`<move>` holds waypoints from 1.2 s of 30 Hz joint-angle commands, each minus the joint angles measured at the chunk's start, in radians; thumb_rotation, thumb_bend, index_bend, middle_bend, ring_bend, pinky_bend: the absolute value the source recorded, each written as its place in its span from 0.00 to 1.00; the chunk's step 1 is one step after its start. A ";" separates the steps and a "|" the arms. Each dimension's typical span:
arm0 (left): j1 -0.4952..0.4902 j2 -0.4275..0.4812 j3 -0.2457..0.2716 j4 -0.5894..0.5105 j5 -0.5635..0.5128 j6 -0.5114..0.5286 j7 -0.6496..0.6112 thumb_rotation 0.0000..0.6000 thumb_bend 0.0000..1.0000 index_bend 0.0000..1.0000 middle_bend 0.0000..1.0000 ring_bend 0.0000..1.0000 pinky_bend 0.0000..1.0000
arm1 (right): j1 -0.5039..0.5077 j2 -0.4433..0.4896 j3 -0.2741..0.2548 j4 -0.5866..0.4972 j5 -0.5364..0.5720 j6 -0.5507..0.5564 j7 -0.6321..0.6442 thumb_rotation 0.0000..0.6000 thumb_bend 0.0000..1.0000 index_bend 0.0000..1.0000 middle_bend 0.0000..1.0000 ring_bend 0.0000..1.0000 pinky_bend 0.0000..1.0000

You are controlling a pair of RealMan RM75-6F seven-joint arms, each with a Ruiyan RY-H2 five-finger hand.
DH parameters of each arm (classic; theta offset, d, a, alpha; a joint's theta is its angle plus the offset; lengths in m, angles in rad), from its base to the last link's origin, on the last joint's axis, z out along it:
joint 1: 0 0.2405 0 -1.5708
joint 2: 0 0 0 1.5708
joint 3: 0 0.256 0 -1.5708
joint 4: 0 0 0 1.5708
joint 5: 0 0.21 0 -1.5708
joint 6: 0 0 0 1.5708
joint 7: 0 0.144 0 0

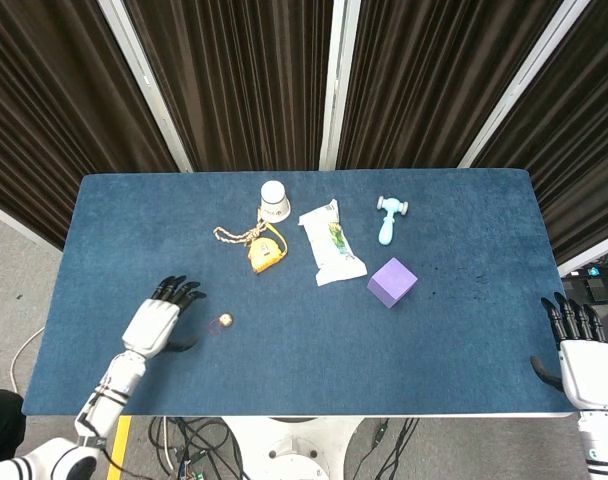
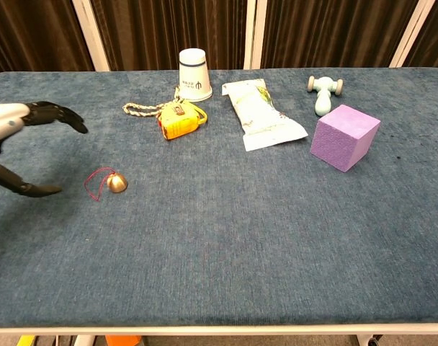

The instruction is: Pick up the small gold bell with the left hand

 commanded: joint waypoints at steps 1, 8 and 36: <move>-0.016 -0.013 -0.003 0.013 -0.017 -0.021 0.001 1.00 0.19 0.26 0.13 0.00 0.00 | 0.001 0.000 0.000 0.003 0.002 -0.004 0.002 1.00 0.16 0.00 0.00 0.00 0.00; -0.055 -0.040 -0.010 0.043 -0.046 -0.062 -0.005 1.00 0.21 0.28 0.15 0.00 0.00 | 0.005 -0.003 -0.001 0.007 0.002 -0.012 0.004 1.00 0.17 0.00 0.00 0.00 0.00; -0.153 -0.115 -0.018 0.121 -0.097 -0.124 -0.063 1.00 0.29 0.45 0.21 0.00 0.00 | 0.001 -0.015 0.000 0.047 0.021 -0.024 0.033 1.00 0.18 0.00 0.00 0.00 0.00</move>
